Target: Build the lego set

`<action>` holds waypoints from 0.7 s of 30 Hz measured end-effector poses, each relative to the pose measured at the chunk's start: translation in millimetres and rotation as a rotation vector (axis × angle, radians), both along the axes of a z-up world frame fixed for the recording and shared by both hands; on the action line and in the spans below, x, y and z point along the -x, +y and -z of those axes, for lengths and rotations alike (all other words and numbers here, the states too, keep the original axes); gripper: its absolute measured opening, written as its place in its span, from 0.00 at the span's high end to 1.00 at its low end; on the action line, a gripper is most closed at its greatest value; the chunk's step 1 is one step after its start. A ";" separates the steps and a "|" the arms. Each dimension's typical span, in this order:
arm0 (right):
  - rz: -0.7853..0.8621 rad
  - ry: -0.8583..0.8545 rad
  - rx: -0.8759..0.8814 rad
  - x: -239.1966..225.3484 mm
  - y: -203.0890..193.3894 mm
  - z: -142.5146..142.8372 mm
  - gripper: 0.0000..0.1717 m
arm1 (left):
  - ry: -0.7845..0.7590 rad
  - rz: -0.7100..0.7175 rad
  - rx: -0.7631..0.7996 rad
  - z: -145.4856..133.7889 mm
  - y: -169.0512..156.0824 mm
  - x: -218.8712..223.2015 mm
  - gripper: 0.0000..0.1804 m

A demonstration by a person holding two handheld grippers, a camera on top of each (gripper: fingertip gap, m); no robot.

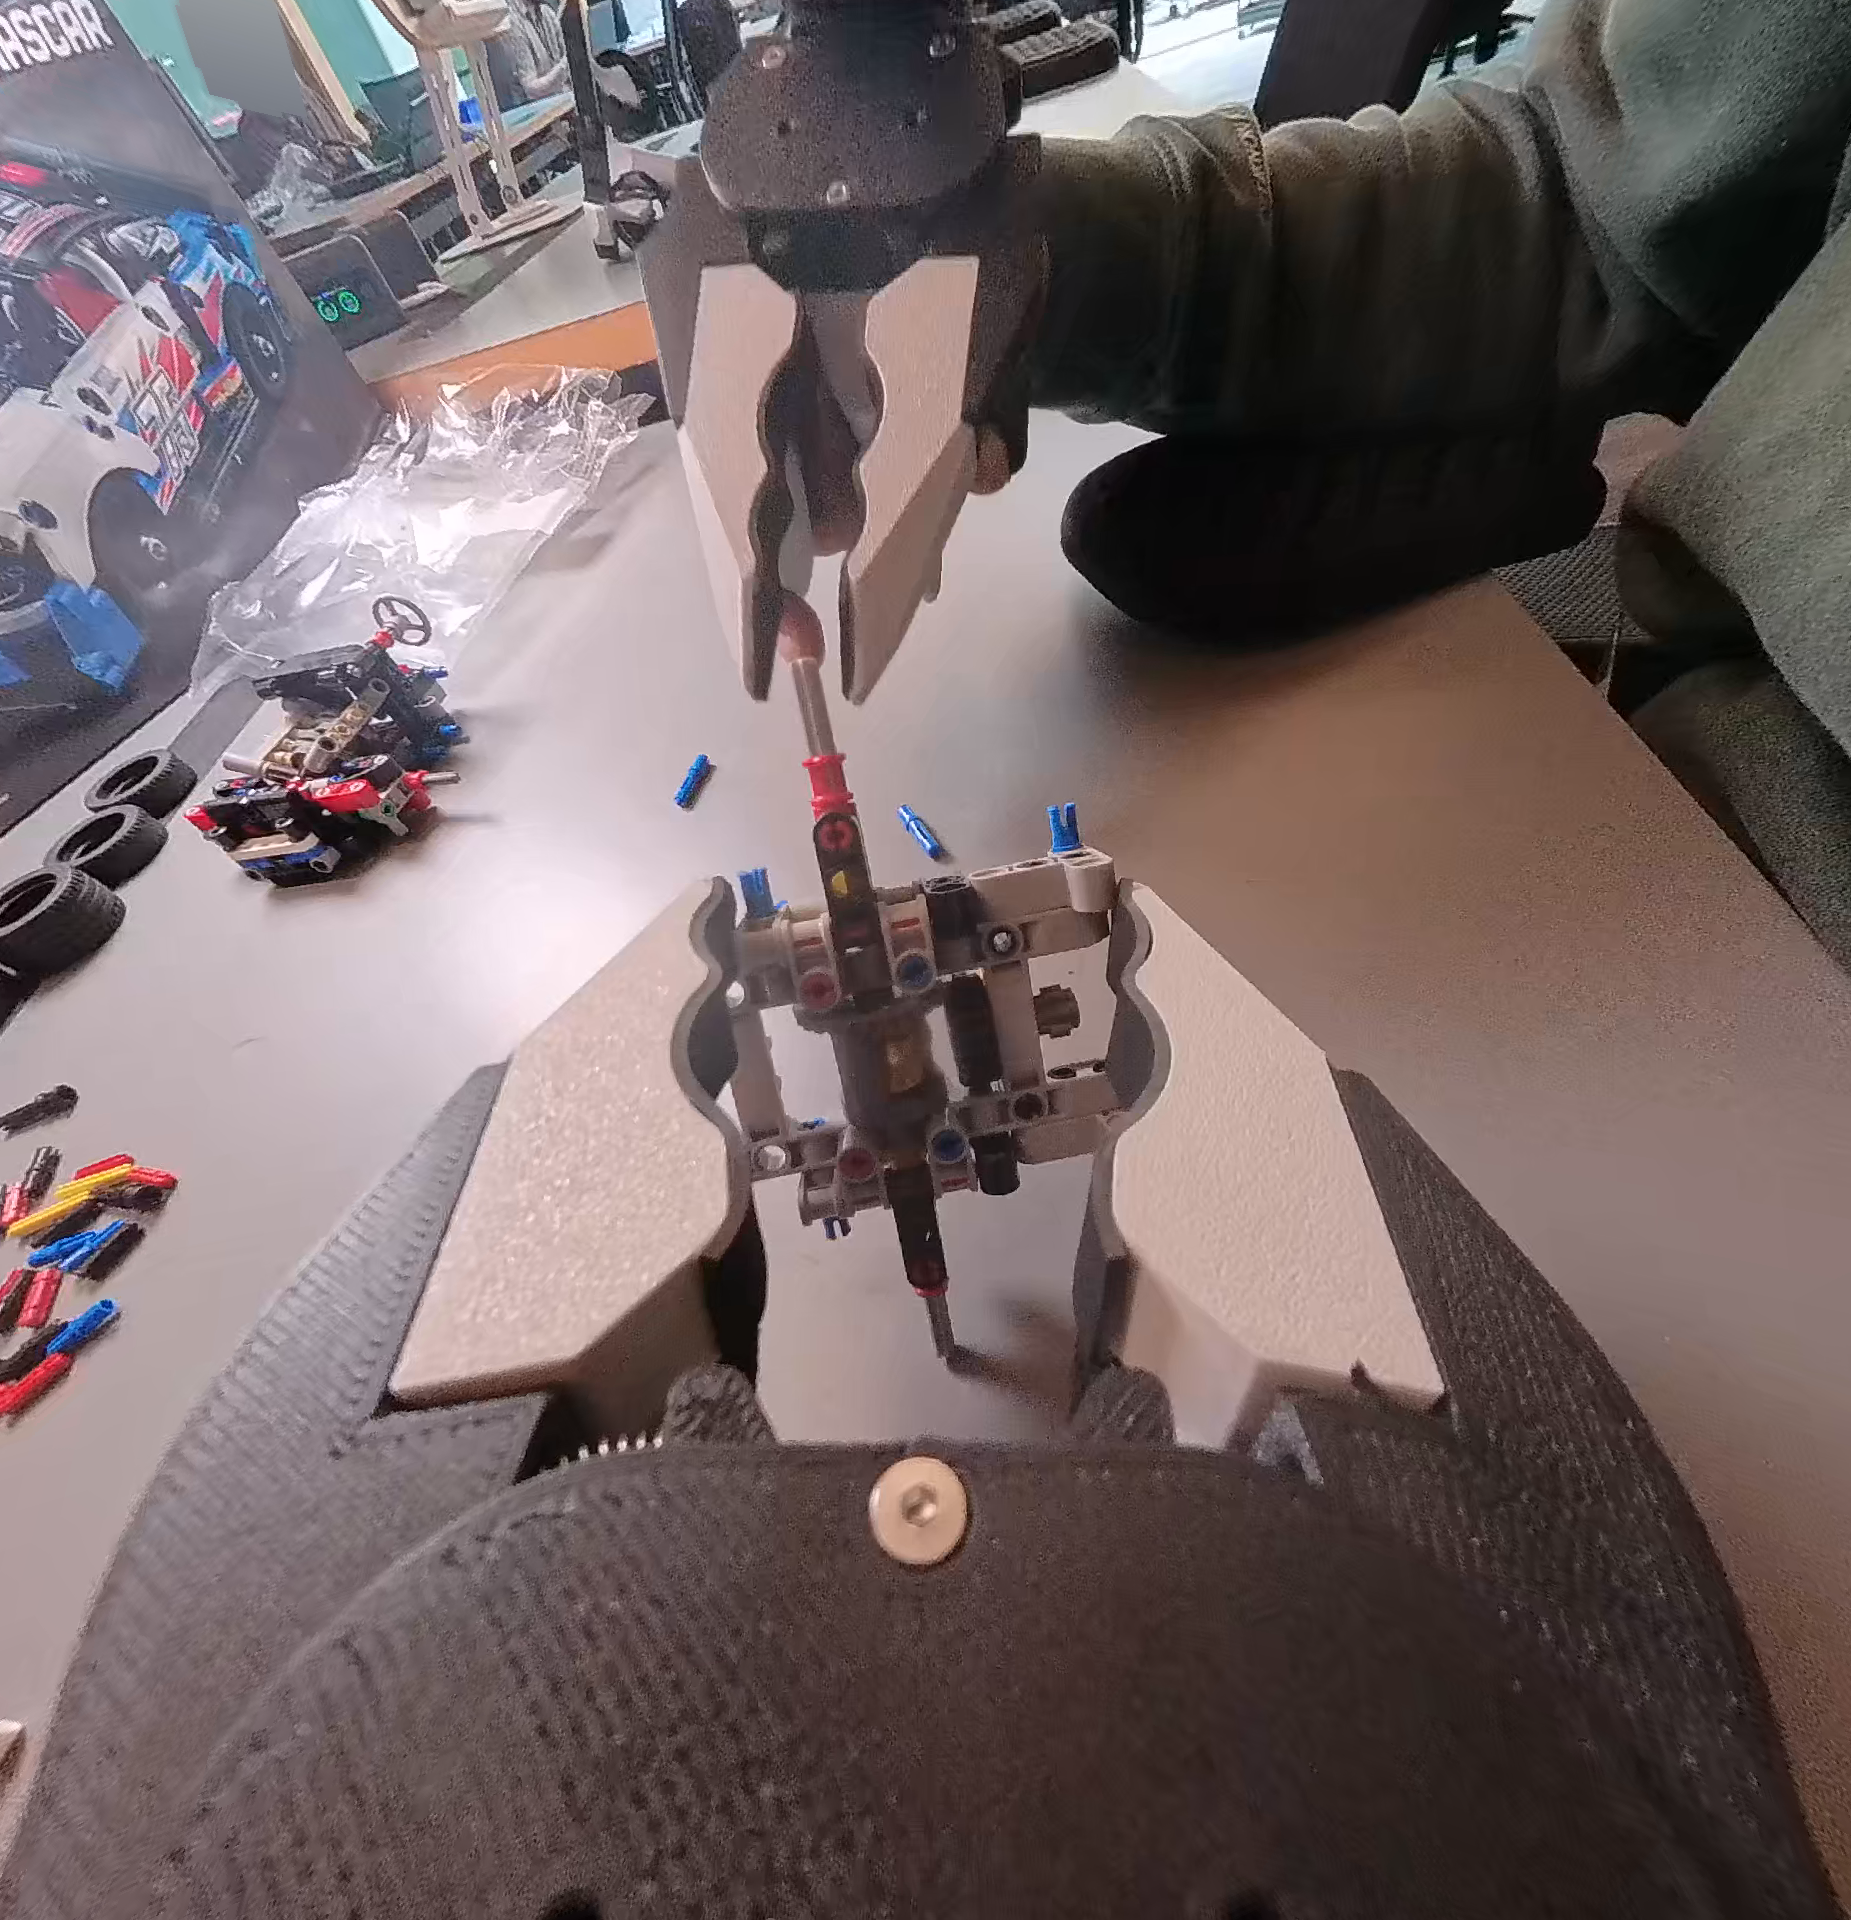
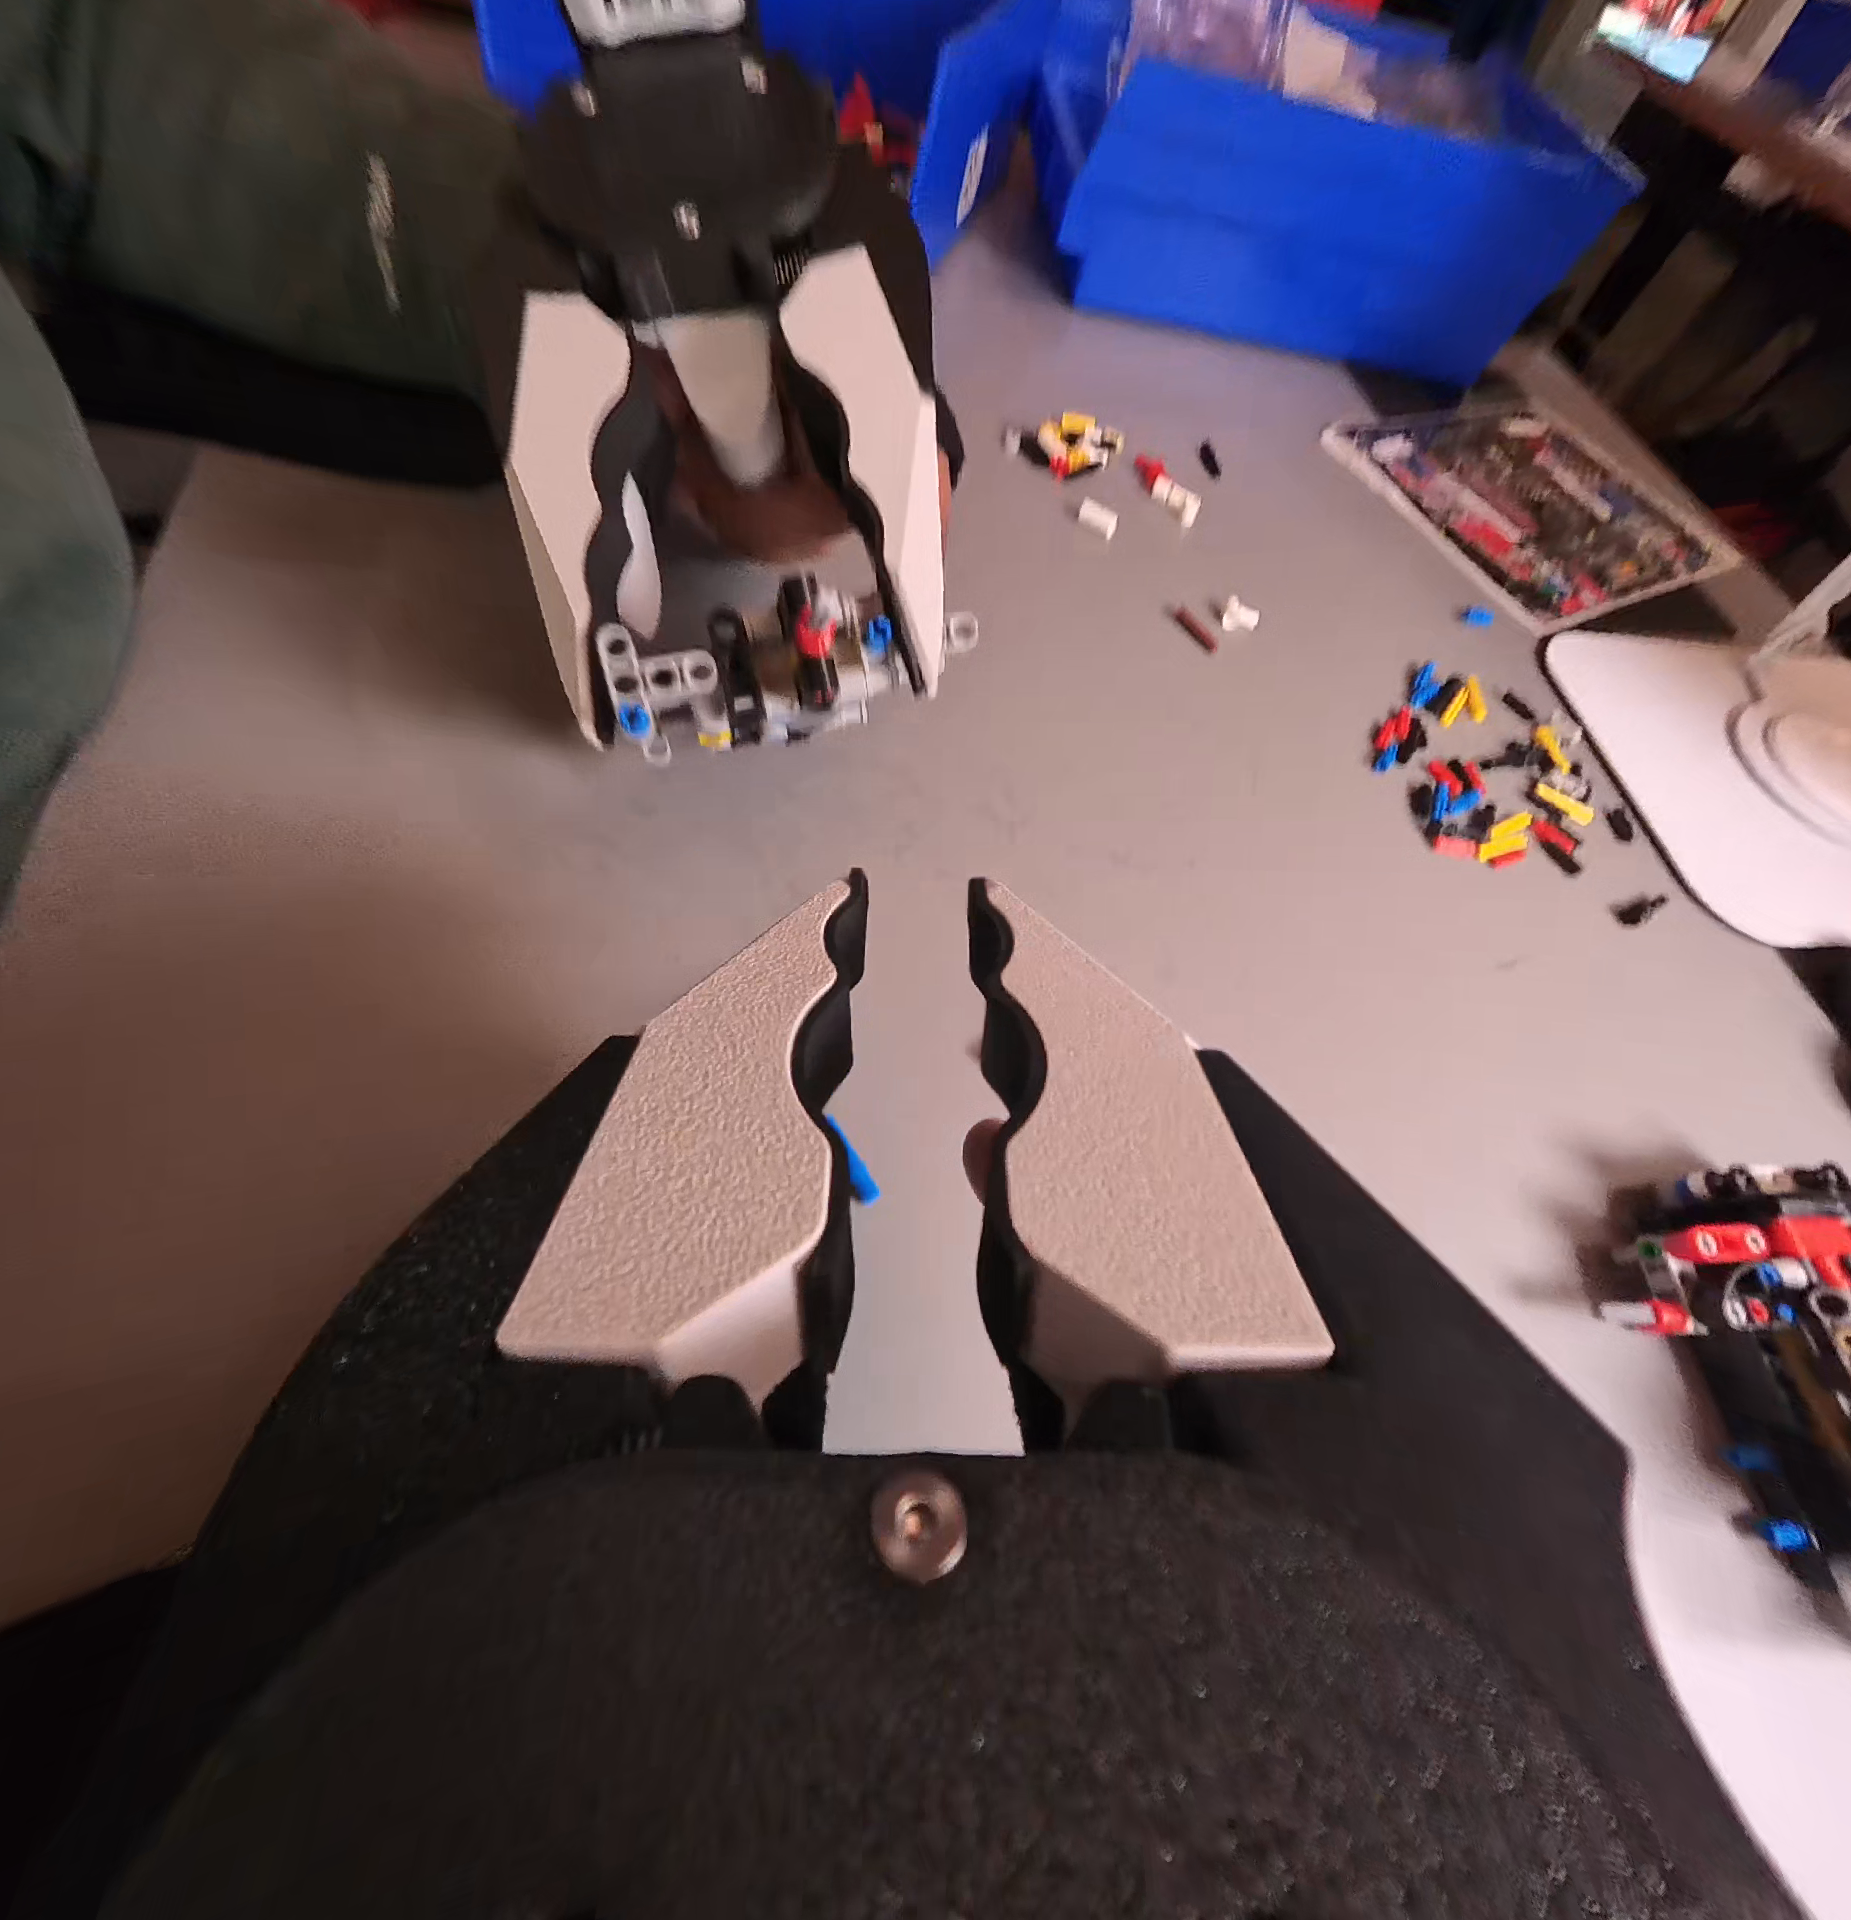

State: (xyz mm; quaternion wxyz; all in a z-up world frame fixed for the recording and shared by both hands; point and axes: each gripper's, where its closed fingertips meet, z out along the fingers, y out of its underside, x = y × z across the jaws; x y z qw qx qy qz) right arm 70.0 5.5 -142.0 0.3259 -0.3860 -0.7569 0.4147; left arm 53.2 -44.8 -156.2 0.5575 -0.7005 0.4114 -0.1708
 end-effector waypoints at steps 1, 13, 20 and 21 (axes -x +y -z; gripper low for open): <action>-0.005 0.032 0.019 2.9 -4.0 -6.0 0.90 | 0.003 0.003 0.004 1.0 -0.2 -0.6 0.61; -0.106 0.065 0.052 22.7 -50.7 -2.8 0.89 | 0.020 0.031 0.014 5.5 -3.7 -7.1 0.61; -0.119 0.017 0.012 23.1 -56.6 12.5 0.96 | 0.032 0.073 0.012 7.0 -9.4 -14.6 0.61; -0.121 0.013 0.010 22.9 -56.8 12.9 0.96 | 0.036 0.074 0.011 7.3 -9.7 -15.0 0.61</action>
